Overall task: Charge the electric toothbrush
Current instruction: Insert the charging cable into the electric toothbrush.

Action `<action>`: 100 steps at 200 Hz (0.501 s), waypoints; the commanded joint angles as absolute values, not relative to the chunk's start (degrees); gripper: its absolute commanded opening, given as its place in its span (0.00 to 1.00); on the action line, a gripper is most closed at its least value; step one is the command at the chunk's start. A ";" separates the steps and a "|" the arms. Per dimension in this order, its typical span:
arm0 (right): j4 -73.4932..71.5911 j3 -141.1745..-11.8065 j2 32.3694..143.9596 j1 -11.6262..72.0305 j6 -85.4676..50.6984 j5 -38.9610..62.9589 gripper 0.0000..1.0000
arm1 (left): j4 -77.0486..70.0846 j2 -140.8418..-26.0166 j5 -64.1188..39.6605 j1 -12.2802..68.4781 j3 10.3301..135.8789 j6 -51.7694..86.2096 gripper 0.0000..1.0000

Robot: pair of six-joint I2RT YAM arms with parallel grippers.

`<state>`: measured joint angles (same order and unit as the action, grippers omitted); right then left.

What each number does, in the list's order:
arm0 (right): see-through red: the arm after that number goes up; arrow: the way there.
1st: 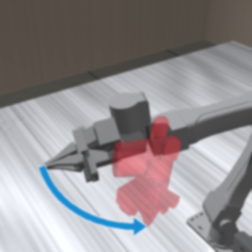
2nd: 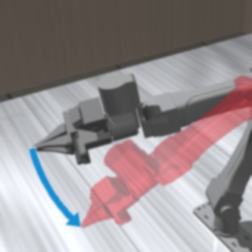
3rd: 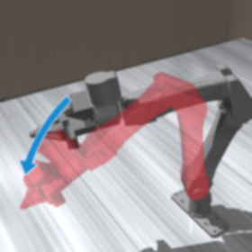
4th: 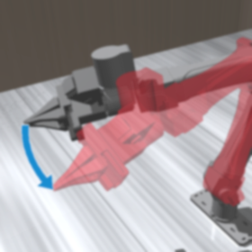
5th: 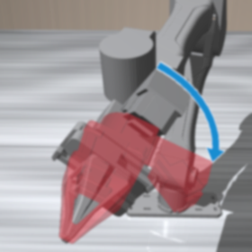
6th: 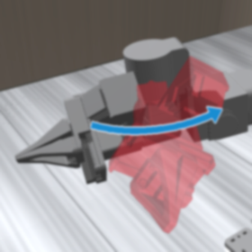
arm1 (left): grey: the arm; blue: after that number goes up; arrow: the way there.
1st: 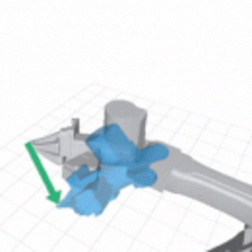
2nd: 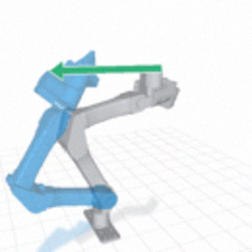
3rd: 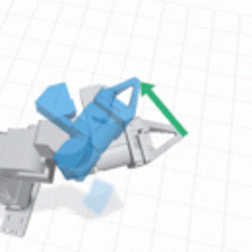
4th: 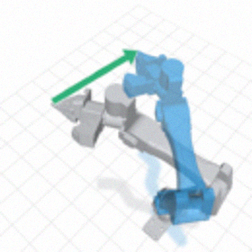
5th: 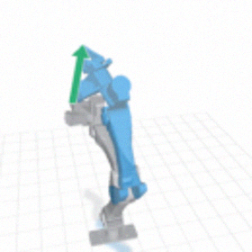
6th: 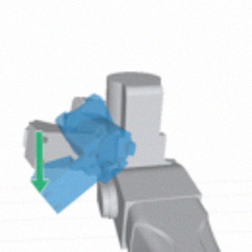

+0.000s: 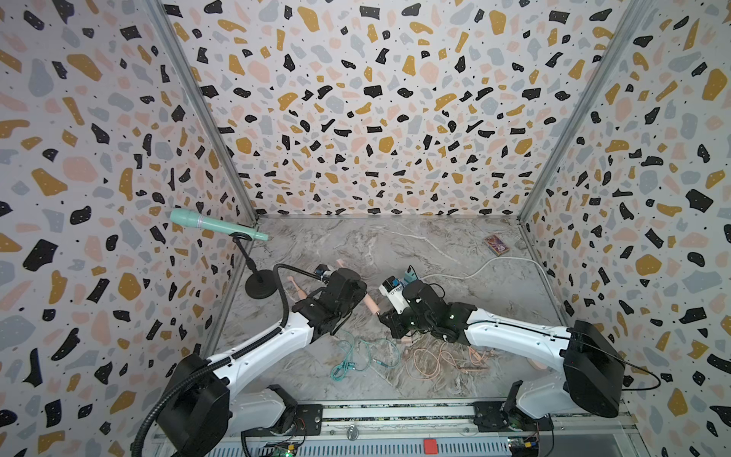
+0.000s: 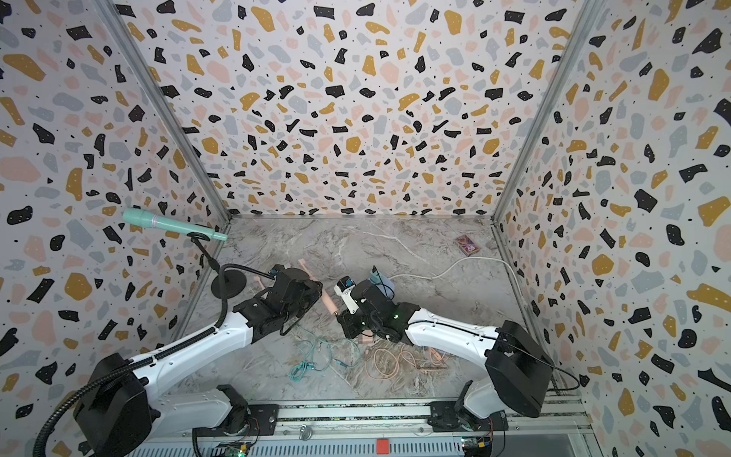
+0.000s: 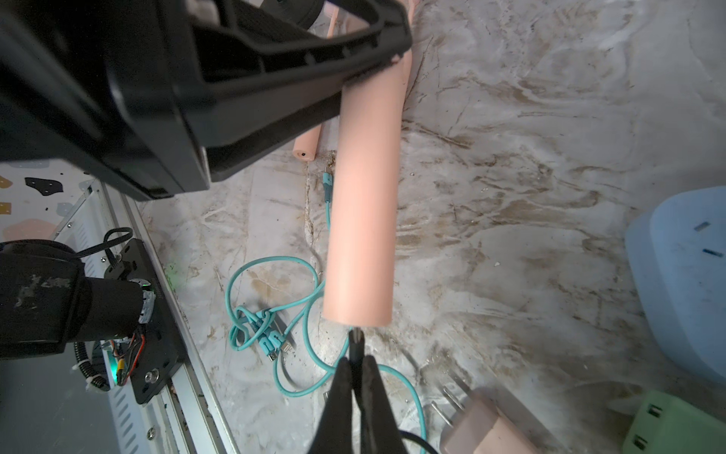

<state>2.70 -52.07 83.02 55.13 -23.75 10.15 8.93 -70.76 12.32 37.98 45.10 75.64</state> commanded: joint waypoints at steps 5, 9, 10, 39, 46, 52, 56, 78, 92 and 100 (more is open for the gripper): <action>2.48 -55.02 83.02 54.45 -24.16 8.68 0.00 | 6.86 -70.55 10.48 39.52 46.14 75.18 0.00; 2.51 -55.09 83.10 54.30 -24.38 8.62 0.00 | 6.86 -70.49 10.54 39.61 46.14 75.08 0.00; 2.49 -55.14 83.04 54.31 -24.36 8.62 0.00 | 6.86 -70.53 10.54 39.63 46.14 75.07 0.00; 2.28 -55.64 82.93 53.75 -24.76 8.23 0.00 | 6.24 -70.77 10.45 40.72 45.88 74.79 0.00; 2.37 -55.83 82.97 53.68 -24.78 8.39 0.00 | 6.39 -70.99 10.46 40.99 45.96 74.64 0.00; 2.62 -56.09 83.26 53.68 -24.73 8.42 0.00 | 6.34 -71.08 10.47 41.26 46.05 74.41 0.00; 2.84 -56.30 83.35 53.70 -24.66 8.55 0.00 | 6.38 -71.26 10.49 41.38 46.12 74.35 0.00; 3.56 -57.17 83.93 53.63 -23.87 8.93 0.00 | 6.14 -71.98 9.95 41.83 46.36 73.85 0.00; 4.10 -57.39 83.61 53.68 -23.88 7.79 0.00 | 6.42 -72.62 9.89 42.23 46.73 73.45 0.00; 3.99 -57.18 83.27 53.61 -23.81 7.23 0.00 | 6.54 -72.85 9.64 42.36 46.91 73.19 0.00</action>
